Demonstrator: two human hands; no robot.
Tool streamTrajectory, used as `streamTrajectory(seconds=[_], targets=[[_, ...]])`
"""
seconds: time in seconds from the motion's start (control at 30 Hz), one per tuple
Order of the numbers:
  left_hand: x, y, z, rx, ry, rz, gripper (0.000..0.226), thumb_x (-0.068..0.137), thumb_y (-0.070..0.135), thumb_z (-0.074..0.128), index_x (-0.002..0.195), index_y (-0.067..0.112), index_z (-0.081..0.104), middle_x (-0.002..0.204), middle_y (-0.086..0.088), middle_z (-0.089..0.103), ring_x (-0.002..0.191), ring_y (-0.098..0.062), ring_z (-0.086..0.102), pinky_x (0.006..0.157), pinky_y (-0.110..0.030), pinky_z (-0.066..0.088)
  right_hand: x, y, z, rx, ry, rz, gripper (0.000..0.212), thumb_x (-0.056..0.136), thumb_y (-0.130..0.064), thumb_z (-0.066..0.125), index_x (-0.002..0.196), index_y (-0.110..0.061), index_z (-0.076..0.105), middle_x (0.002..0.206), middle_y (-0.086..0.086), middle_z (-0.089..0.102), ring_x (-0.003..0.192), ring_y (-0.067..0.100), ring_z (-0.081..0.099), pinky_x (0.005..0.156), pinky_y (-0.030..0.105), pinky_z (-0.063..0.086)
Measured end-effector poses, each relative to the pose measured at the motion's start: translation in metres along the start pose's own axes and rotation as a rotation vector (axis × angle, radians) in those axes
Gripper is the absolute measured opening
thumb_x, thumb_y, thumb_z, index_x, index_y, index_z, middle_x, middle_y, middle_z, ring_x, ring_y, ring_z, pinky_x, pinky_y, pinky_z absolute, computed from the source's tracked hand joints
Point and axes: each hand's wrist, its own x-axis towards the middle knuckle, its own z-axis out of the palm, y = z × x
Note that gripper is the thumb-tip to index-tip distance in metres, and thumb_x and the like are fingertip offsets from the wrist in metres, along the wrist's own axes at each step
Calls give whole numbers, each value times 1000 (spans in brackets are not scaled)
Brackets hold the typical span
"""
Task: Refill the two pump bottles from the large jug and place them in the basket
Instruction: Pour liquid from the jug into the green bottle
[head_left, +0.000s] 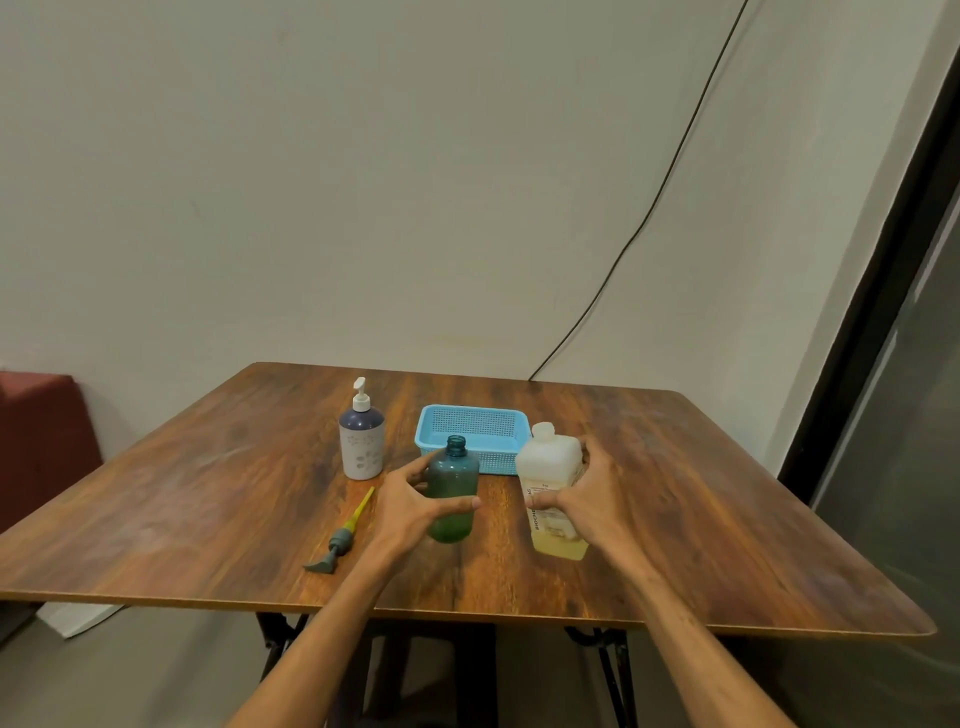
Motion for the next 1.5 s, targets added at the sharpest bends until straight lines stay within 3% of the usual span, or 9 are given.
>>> streamTrajectory(seconds=[0.07,0.27,0.47,0.63,0.8,1.07,1.27,1.4,1.5], targets=[[1,-3,-1,5,-1,-2,111,40,58,94,138,20,57,133,-2,63,119,-20,58,99,-41,54,-1,5,5,22,21,9,78,42,-25,98,105,-25,52,103,-5,62,91,13,64,65,29,56],[3,-13,1,38,-11,-25,93,58,26,95,140,14,53,136,-6,59,119,-18,55,97,-31,48,-5,14,17,84,96,28,79,46,-23,98,108,-25,48,106,-6,59,95,12,61,70,31,57],[5,-23,7,67,-5,-70,94,58,26,96,140,17,51,140,-7,55,124,-22,53,103,-36,48,-8,26,24,121,124,51,76,52,-19,96,110,-24,47,109,-5,58,101,13,59,74,26,53],[8,-27,11,93,-7,-64,88,56,27,97,133,21,53,136,-4,57,121,-20,53,103,-38,48,-12,34,27,136,134,81,78,55,-22,95,115,-25,45,113,-5,57,105,13,58,82,36,57],[10,-32,11,110,-19,-63,83,56,28,96,127,26,53,135,-2,57,122,-23,55,106,-44,47,-13,38,26,157,148,91,78,55,-23,96,115,-23,46,110,-6,57,102,12,58,77,31,56],[10,-41,14,124,-31,-56,82,57,31,96,127,27,53,132,1,58,121,-20,55,106,-43,47,-15,44,27,167,148,104,84,59,-25,94,124,-22,42,115,-6,55,107,12,57,84,36,57],[8,-43,13,110,-71,-72,88,58,38,94,134,26,50,139,-2,55,125,-21,53,109,-48,45,-21,45,19,192,78,116,90,61,-28,93,132,-25,37,118,-10,50,109,6,50,74,13,43],[1,-39,12,84,-91,-50,99,50,51,94,134,27,48,140,1,54,127,-20,52,109,-47,45,-27,44,15,191,100,122,105,59,-41,92,142,-31,29,139,-5,47,125,14,47,93,37,50],[-5,-39,6,33,-89,-6,116,37,68,89,138,29,47,139,2,54,126,-17,54,107,-40,47,-33,34,14,135,217,105,101,65,-45,88,145,-31,28,148,-1,42,131,19,45,99,48,49]])
